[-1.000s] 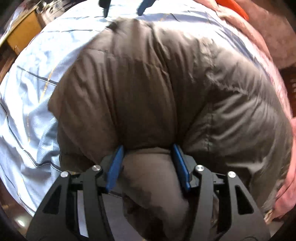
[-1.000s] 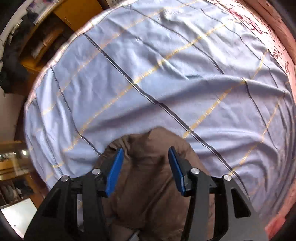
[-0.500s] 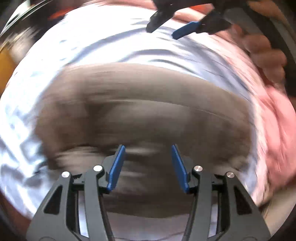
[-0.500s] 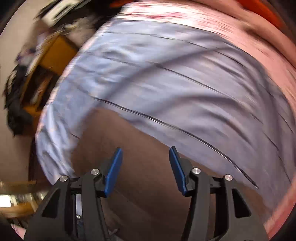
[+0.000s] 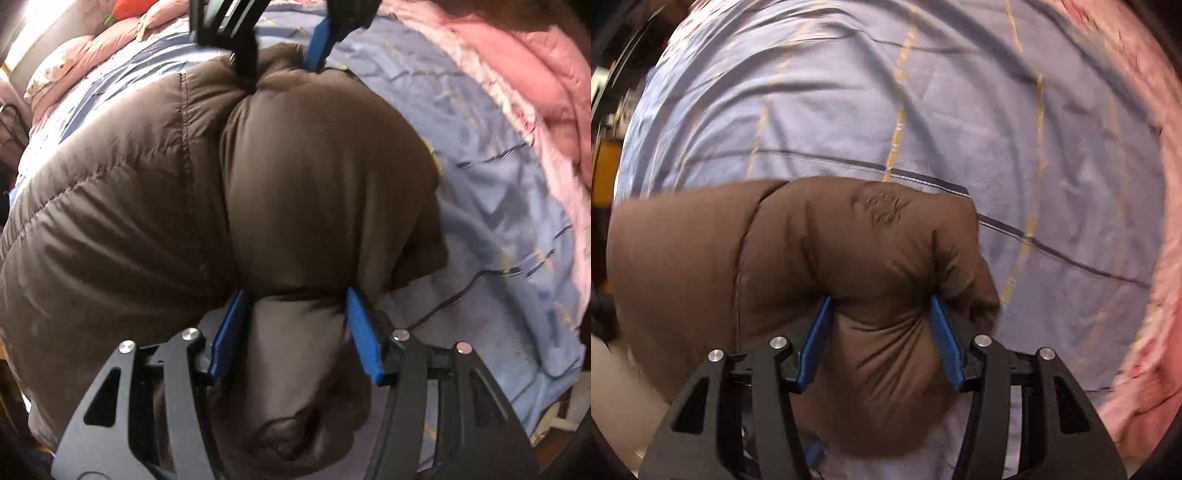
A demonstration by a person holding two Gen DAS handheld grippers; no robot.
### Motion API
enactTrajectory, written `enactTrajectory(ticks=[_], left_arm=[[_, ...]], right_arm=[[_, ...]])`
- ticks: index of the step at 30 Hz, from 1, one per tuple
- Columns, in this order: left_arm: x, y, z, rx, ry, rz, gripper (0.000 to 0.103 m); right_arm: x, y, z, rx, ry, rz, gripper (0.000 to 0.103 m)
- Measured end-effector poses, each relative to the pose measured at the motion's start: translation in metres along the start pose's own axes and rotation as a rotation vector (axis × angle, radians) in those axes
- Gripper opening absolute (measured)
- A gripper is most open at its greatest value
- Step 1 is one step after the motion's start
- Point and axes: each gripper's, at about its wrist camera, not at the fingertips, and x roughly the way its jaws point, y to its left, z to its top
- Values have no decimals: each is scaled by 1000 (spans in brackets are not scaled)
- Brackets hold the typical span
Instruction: Fold large clothes
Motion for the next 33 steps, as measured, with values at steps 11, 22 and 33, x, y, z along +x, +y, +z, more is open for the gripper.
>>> enactTrajectory(ticks=[11,22,33], left_arm=[[4,-7,-4,-23,79,-4,65],[-157,165,-35,-434,-187,-47,101],[-233,280,-49,-673,-73,51,101]], right_arm=[[-14,6,-32,-65,-10,-24,57],[-144,59,-115,70,-439,-115,102],[-223,195,-177,145,-381,-86,102]])
